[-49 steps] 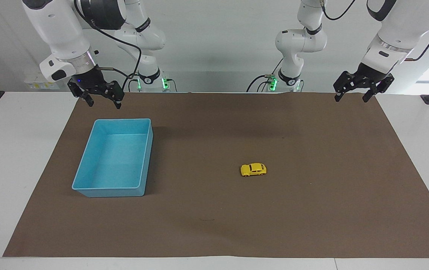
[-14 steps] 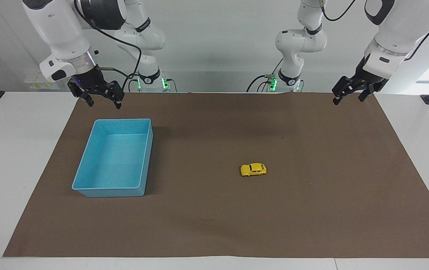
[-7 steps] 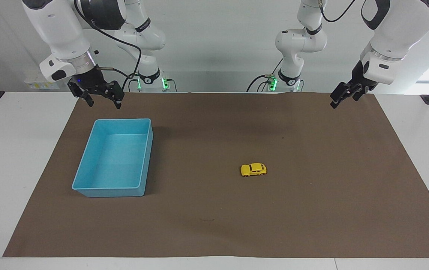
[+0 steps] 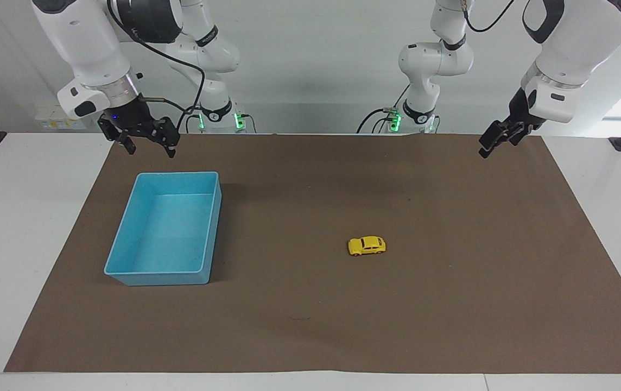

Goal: Wind up and store yellow beetle car

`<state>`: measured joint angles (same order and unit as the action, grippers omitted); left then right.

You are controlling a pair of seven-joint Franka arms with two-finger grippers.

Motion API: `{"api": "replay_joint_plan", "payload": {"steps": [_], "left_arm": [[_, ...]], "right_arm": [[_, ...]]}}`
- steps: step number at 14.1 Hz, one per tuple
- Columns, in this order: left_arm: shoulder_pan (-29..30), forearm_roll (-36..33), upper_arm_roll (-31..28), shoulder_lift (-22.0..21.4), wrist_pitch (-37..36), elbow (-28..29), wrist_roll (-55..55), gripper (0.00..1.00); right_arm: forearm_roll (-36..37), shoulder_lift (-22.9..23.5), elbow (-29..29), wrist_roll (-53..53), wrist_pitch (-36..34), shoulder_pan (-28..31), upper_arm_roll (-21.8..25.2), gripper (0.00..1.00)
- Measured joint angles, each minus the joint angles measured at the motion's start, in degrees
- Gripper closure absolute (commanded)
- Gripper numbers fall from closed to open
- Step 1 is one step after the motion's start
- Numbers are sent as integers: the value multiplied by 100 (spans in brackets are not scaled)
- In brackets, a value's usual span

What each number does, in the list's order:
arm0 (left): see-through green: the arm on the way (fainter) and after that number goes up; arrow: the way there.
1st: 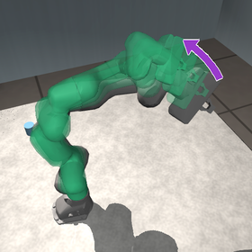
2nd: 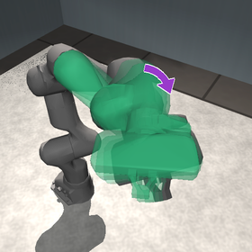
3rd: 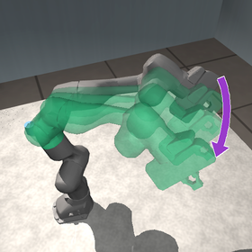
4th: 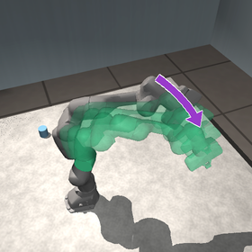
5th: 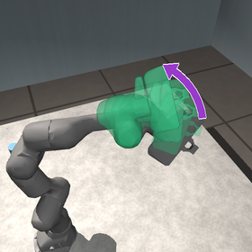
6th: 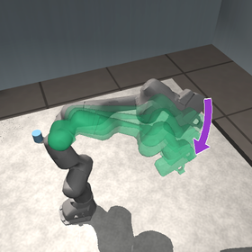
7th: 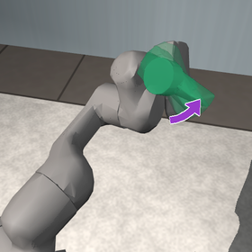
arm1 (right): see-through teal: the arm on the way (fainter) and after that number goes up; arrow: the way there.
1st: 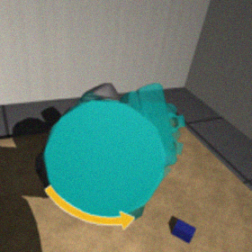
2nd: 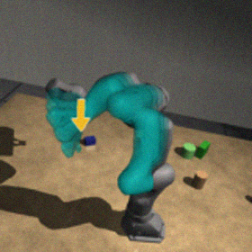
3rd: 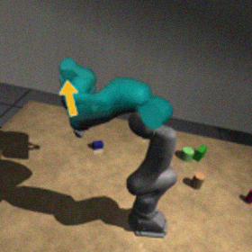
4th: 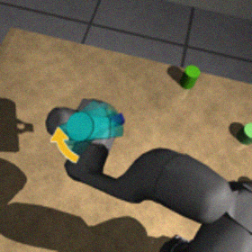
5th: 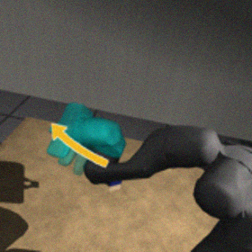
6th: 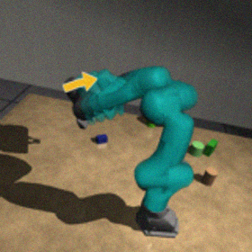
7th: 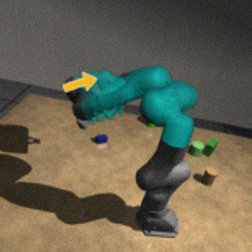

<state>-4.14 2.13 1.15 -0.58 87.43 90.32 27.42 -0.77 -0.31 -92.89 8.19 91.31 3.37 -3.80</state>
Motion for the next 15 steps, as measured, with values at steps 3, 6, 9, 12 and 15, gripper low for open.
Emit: {"api": "replay_joint_plan", "payload": {"steps": [3,6,9,12,15], "left_arm": [[0,0,0,0,0,0,163,0],[0,0,-1,0,3,0,554,0],[0,0,-1,0,5,3,995,0],[0,0,-1,0,5,13,1363,0],[0,0,-1,0,6,16,1540,0]], "right_arm": [[0,0,0,0,0,0,0,0],[0,0,0,0,0,0,0,0],[0,0,0,0,0,0,0,0],[0,0,0,0,0,0,0,0],[0,0,0,0,0,0,0,0]]}}
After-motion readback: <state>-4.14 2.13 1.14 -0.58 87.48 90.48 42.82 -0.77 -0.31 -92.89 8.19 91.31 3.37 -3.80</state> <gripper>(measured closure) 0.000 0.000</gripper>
